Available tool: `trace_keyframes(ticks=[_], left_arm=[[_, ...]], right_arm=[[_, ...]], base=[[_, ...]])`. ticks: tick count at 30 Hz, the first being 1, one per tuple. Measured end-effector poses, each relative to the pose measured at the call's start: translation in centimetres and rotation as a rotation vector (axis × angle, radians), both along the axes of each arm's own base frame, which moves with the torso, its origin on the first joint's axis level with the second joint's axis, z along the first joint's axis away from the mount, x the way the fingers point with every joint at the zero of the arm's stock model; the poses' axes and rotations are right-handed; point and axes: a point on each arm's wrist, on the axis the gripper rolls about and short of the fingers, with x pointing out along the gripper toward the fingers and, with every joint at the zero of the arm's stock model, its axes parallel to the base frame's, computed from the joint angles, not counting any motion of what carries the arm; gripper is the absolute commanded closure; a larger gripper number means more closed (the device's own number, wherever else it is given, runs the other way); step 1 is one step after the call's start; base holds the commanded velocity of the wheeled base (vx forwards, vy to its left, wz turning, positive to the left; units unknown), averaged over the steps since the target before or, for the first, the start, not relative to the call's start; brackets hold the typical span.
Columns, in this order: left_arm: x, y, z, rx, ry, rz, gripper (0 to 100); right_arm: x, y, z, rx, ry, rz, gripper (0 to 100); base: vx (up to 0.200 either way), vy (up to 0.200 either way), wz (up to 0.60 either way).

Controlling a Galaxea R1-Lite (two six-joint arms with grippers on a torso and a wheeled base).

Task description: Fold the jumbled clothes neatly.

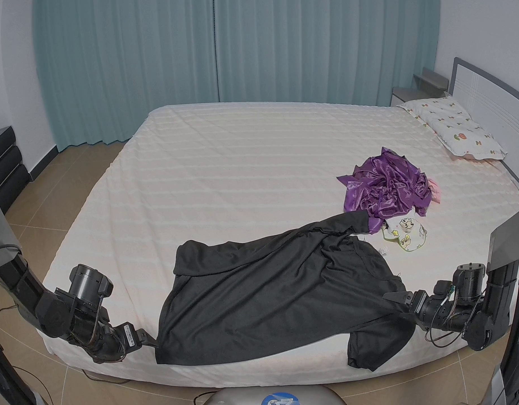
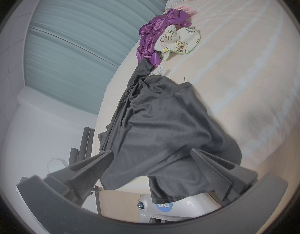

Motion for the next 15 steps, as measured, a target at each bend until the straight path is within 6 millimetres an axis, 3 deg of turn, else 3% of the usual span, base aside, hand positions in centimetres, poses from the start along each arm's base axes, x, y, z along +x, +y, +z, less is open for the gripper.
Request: trace_keyframes(ticks=[9, 15], left_arm=[[1.4, -0.2, 0.1, -0.030, -0.011, 0.079, 0], [1.8, -0.2, 0.0, -0.034, -0.009, 0.093, 0]], right_arm=[[0.0, 0.0, 0.0, 0.000, -0.001, 0.001, 0], [-0.1, 0.2, 0.0, -0.002, 0.001, 0.009, 0]], base=[[0.000, 0.000, 0.00], [0.000, 0.200, 0.00]])
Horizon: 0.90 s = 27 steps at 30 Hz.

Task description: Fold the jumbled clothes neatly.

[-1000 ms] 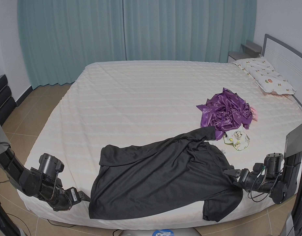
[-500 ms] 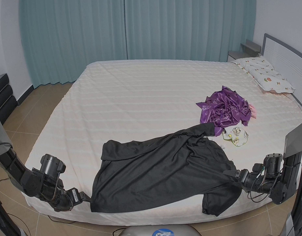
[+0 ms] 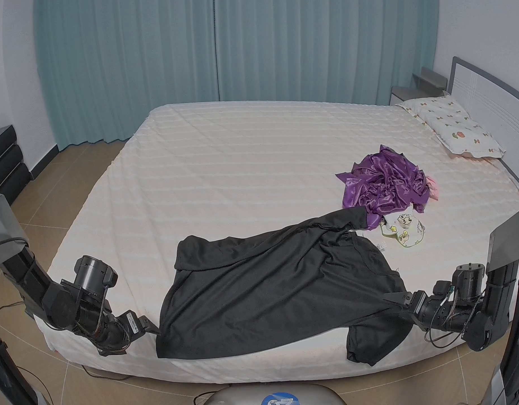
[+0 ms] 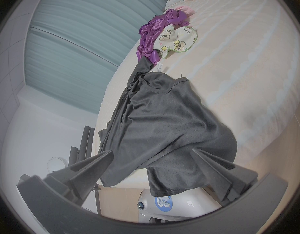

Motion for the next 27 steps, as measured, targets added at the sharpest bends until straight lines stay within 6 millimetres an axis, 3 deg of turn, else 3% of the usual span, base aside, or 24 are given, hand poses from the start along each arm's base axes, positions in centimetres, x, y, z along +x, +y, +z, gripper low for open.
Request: trace_keyframes(ticks=[3, 15, 20, 27], left_arm=[[0.0, 0.0, -0.1, 0.000, 0.003, -0.001, 0], [0.2, 0.0, -0.1, -0.005, 0.001, 0.004, 0], [0.3, -0.1, -0.1, -0.015, -0.001, 0.003, 0], [1.1, -0.1, 0.4, -0.059, -0.026, 0.097, 0]], right_arm=[[0.0, 0.1, 0.1, 0.000, -0.016, 0.003, 0], [-0.2, 0.2, -0.1, -0.002, -0.009, 0.007, 0], [-0.2, 0.2, -0.2, -0.001, -0.006, 0.006, 0], [-0.2, 0.3, -0.2, -0.001, -0.005, 0.011, 0]], base=[[0.000, 0.200, 0.00], [0.000, 0.000, 0.00], [0.120, 0.000, 0.00], [0.000, 0.000, 0.00]])
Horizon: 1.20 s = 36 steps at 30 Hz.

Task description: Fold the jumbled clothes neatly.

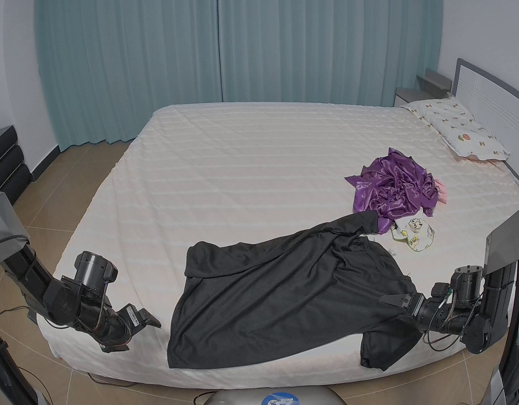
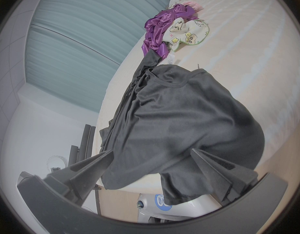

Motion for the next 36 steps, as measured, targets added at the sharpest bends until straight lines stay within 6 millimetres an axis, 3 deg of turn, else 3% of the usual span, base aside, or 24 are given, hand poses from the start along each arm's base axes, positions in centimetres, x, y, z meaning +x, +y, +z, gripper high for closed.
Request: trace_keyframes(ticks=[14, 19, 21, 22, 30, 36], left_arm=[[1.5, -0.6, 0.9, -0.032, -0.054, 0.029, 0], [2.9, -1.3, 1.8, -0.047, -0.106, 0.024, 0], [3.9, -1.6, 2.3, -0.050, -0.136, 0.023, 0], [6.3, -2.3, 2.9, -0.047, -0.192, 0.023, 0], [13.1, -4.0, 3.5, -0.043, -0.314, 0.026, 0], [16.8, -5.1, 3.0, -0.030, -0.359, 0.030, 0]], right_arm=[[-0.1, 0.1, 0.0, 0.000, 0.004, 0.003, 0], [-0.1, 0.1, 0.0, 0.000, 0.005, 0.004, 0], [-0.1, 0.2, 0.0, 0.000, 0.005, 0.006, 0], [-0.1, 0.2, 0.0, 0.000, 0.004, 0.008, 0], [-0.3, 0.5, -0.1, -0.001, 0.010, 0.019, 0], [-0.3, 0.6, -0.1, -0.002, 0.012, 0.026, 0]], base=[[0.000, 0.000, 0.00], [0.000, 0.000, 0.00], [0.000, 0.000, 0.00], [0.000, 0.000, 0.00], [0.000, 0.000, 0.00], [0.000, 0.000, 0.00]])
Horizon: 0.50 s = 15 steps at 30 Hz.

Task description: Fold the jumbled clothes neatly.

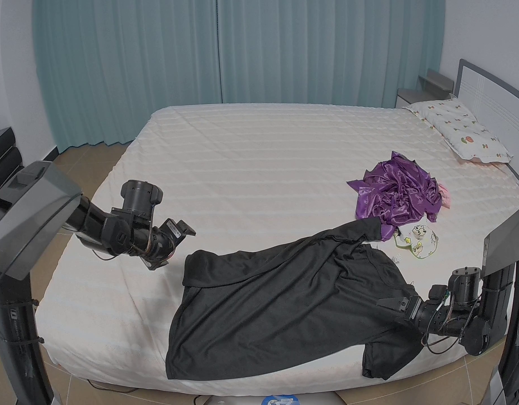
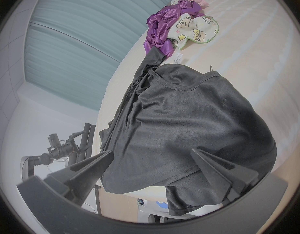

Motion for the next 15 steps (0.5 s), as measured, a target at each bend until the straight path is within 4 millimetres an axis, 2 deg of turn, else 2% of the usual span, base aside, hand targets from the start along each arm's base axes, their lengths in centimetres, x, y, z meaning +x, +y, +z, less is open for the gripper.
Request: trace_keyframes(ticks=[5, 13, 14, 15], left_arm=[[3.2, -1.2, -2.0, 0.051, -0.011, 0.025, 0], [4.6, -2.8, -4.8, 0.081, 0.006, 0.006, 0], [4.7, -2.9, -5.1, 0.088, 0.008, 0.000, 100], [4.7, -3.0, -5.3, 0.095, 0.010, -0.009, 100]], right_arm=[[-0.1, 0.1, 0.0, -0.001, 0.002, 0.006, 0], [-0.1, 0.2, 0.0, -0.005, 0.002, 0.007, 0], [-0.1, 0.2, -0.1, -0.005, 0.002, 0.007, 0], [-0.1, 0.2, -0.1, -0.005, 0.002, 0.007, 0]], base=[[0.000, 0.000, 0.00], [0.000, 0.000, 0.00], [0.000, 0.000, 0.00], [0.000, 0.000, 0.00]])
